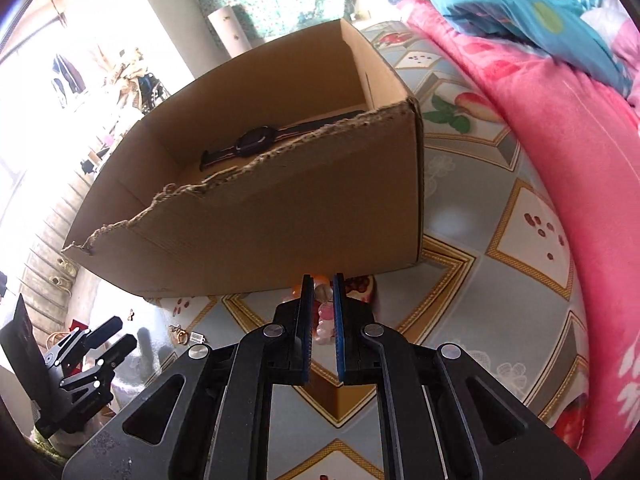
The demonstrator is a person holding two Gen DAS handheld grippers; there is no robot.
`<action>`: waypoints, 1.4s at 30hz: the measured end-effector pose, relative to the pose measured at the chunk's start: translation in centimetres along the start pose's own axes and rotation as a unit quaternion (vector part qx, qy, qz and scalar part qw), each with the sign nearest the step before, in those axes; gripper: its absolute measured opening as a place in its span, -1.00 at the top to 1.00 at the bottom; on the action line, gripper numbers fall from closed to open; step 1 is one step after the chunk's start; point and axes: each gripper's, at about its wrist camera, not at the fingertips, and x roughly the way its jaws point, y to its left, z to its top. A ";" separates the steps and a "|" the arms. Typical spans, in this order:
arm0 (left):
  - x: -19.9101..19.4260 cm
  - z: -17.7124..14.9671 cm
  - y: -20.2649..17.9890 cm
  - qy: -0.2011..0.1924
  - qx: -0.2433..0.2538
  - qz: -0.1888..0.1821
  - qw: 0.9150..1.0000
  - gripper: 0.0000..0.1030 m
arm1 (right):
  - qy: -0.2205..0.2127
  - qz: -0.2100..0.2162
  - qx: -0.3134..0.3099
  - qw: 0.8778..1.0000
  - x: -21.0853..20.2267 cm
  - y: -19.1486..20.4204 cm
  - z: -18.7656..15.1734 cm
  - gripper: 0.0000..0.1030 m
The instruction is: Organize jewelry
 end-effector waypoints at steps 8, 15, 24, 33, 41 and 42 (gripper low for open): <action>1.5 0.8 3.0 0.024 -0.032 0.014 0.999 0.32 | -0.008 -0.009 0.000 1.000 -0.6 -0.6 -0.2 0.74; 2.0 1.3 2.4 0.027 -0.018 -0.011 0.999 0.42 | -0.019 -0.005 0.000 1.000 -2.0 -0.6 -0.5 0.74; 1.5 0.4 -2.7 0.036 0.018 -0.077 0.996 0.42 | -0.022 -0.006 0.002 1.000 -3.1 -0.7 -1.4 0.71; 0.5 0.4 -4.6 0.028 0.042 -0.104 0.993 0.42 | -0.056 -0.006 -0.042 0.998 -5.4 1.0 -2.4 0.30; 0.5 0.0 -1.4 0.036 0.010 -0.038 0.999 0.42 | 0.015 0.058 -0.080 0.995 -3.2 4.3 -6.6 0.27; 0.7 -0.1 -1.2 0.040 0.006 -0.035 0.999 0.42 | 0.027 0.065 -0.079 0.994 -2.6 4.7 -7.1 0.27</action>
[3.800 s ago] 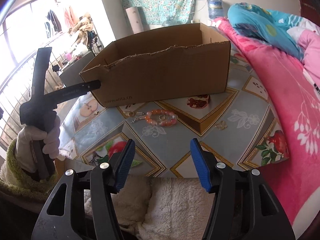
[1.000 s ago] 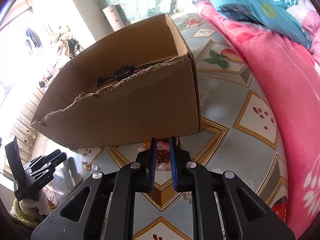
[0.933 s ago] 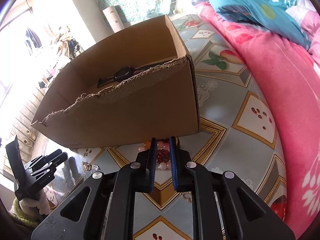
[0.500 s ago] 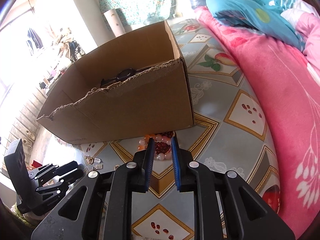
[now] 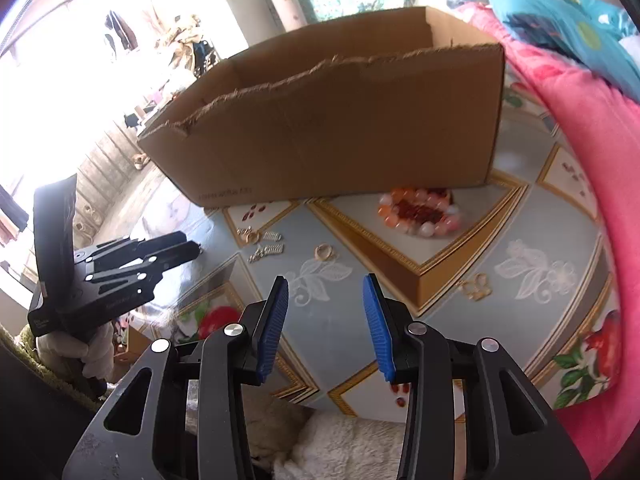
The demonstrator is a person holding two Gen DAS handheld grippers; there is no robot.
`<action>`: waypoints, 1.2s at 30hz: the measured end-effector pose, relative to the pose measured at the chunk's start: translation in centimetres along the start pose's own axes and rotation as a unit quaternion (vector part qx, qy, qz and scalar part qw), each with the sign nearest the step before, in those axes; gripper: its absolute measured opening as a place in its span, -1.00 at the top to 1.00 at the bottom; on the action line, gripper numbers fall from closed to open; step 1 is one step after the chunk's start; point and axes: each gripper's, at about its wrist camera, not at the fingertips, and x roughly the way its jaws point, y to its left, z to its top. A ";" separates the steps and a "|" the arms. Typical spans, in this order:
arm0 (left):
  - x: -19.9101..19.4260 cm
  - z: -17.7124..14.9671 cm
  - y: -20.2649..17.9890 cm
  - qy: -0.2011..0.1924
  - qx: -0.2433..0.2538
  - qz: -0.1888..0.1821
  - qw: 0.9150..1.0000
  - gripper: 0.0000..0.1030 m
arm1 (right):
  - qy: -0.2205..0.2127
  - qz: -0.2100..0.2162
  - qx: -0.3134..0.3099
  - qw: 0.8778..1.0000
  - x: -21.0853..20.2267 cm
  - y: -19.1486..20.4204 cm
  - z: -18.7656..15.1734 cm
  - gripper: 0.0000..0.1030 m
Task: Organize jewelry
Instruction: 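Open the right gripper and move it to the gold ring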
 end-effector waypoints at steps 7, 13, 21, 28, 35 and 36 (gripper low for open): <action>0.5 0.0 -0.5 0.006 0.004 -0.022 1.000 0.42 | 0.003 0.007 -0.009 1.000 0.6 1.2 -0.3 0.27; 0.9 0.0 -2.6 0.008 0.023 -0.051 0.998 0.42 | 0.001 -0.001 0.006 1.000 0.8 0.2 -0.1 0.27; 0.7 0.0 -4.2 0.006 0.046 -0.062 0.997 0.42 | 0.004 0.000 0.005 1.000 1.4 0.3 -0.2 0.25; 1.1 0.4 -2.7 0.009 0.023 -0.047 0.999 0.42 | 0.010 0.003 0.007 1.000 1.9 0.0 -0.1 0.23; 1.2 0.4 -3.8 0.012 0.041 -0.069 0.997 0.42 | 0.015 0.004 0.008 1.000 2.5 0.1 -0.1 0.18; 1.2 0.4 -3.9 0.012 0.044 -0.073 0.996 0.42 | 0.016 0.005 0.009 1.000 2.6 0.1 -0.1 0.18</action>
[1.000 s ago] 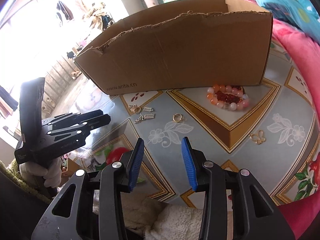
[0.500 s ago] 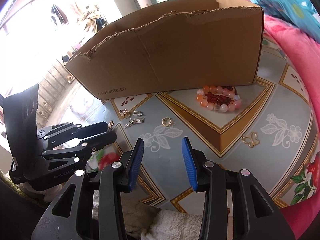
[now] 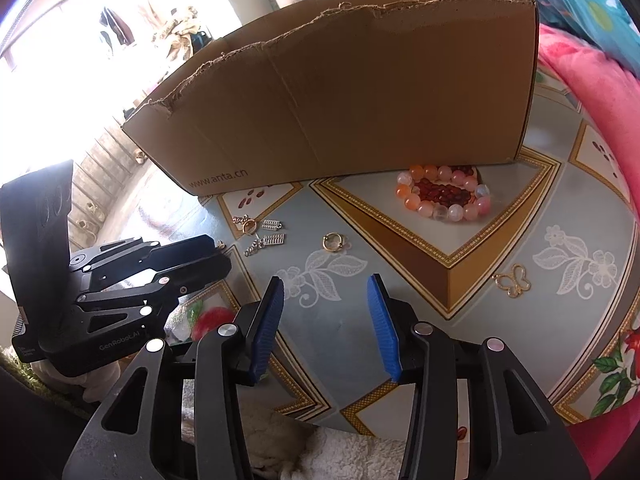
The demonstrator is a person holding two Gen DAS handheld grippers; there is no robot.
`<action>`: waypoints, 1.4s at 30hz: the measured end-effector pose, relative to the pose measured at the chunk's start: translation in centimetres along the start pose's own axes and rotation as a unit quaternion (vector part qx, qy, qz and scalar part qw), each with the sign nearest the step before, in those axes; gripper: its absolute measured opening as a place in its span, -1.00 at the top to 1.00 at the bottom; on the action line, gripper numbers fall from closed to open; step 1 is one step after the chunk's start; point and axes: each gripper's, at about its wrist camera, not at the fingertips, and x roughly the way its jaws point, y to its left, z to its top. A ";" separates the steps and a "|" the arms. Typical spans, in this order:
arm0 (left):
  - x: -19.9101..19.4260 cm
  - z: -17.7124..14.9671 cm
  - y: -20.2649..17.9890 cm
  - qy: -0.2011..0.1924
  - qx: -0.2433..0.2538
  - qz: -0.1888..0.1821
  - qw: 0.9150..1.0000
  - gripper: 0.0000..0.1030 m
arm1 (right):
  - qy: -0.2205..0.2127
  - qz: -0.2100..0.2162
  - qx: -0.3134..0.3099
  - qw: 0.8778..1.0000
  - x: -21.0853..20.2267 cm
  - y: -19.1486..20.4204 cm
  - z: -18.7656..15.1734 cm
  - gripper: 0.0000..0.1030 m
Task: Organize jewelry
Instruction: 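Open the right gripper and move it to the gold ring, then close the right gripper on the gold ring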
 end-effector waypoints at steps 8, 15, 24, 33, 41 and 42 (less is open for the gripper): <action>0.0 0.0 -0.4 0.001 0.009 -0.004 1.000 0.42 | -0.001 0.004 -0.010 1.000 0.3 0.4 0.0 0.04; -0.1 0.2 -0.1 -0.006 0.028 0.041 0.999 0.42 | 0.000 0.006 -0.015 1.000 0.4 0.8 0.0 0.04; 0.6 0.4 -0.2 -0.002 0.070 0.060 0.996 0.45 | -0.009 0.009 -0.037 0.999 0.2 1.8 0.1 0.04; 0.7 0.5 -0.4 -0.005 0.074 0.052 0.996 0.77 | -0.016 0.010 -0.043 0.999 -0.7 1.8 0.0 0.04; 0.5 0.4 -0.3 -0.009 0.062 0.043 0.997 0.78 | -0.029 -0.007 -0.052 0.998 -1.1 2.0 0.2 0.04; 0.4 0.4 -0.2 -0.010 0.060 0.042 0.997 0.78 | -0.031 -0.009 -0.053 0.998 -1.1 1.9 0.3 0.04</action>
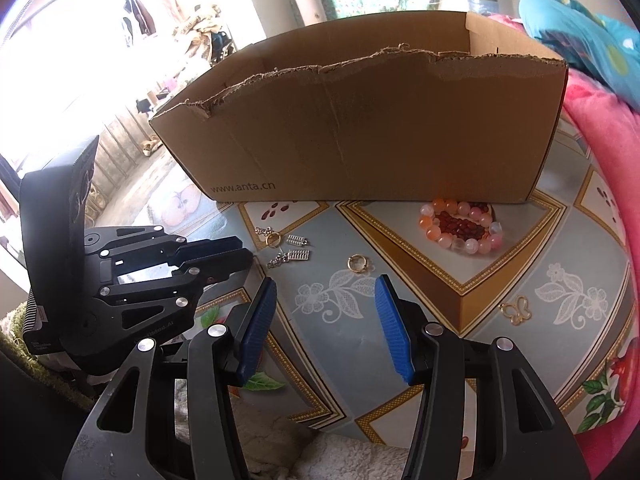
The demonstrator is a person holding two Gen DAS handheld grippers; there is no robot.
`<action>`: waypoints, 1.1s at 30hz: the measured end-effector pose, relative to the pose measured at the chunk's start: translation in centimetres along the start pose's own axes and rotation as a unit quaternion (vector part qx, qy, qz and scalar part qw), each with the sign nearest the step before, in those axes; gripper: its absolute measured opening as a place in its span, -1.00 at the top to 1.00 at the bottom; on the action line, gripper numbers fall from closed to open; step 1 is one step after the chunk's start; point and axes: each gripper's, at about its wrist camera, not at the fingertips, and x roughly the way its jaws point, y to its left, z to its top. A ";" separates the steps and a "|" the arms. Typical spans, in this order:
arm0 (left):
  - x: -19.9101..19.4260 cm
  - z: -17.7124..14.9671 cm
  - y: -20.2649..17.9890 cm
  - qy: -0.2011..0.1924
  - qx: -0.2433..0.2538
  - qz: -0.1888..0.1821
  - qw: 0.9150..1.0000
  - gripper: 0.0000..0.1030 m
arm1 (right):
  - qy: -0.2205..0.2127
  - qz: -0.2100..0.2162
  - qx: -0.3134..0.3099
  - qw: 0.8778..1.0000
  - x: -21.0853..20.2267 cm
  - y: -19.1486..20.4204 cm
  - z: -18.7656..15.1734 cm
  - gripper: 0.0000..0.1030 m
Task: Organize jewelry
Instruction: 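Close the right gripper on the gold ring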
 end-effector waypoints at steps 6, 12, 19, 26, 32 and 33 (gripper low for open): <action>-0.5 0.1 0.9 -0.009 -0.018 0.001 1.000 0.78 | 0.000 -0.027 -0.014 1.000 0.9 -0.1 1.0 0.30; -0.7 0.2 1.4 -0.012 -0.029 0.000 1.000 0.78 | 0.009 -0.051 -0.028 0.998 2.1 0.1 1.5 0.45; -0.3 0.1 2.1 -0.009 -0.049 -0.015 0.999 0.77 | 0.021 -0.076 -0.028 0.997 3.6 0.6 1.5 0.53; -0.3 0.1 2.2 -0.013 -0.048 -0.019 0.999 0.77 | 0.012 -0.105 -0.047 0.993 4.1 1.1 1.3 0.81; -0.5 0.1 2.2 -0.016 -0.046 -0.019 0.999 0.78 | 0.011 -0.103 -0.046 0.994 4.2 1.1 1.2 0.83; -0.6 0.1 2.3 -0.016 -0.046 -0.019 0.999 0.78 | 0.011 -0.102 -0.045 0.994 4.1 1.6 1.0 0.83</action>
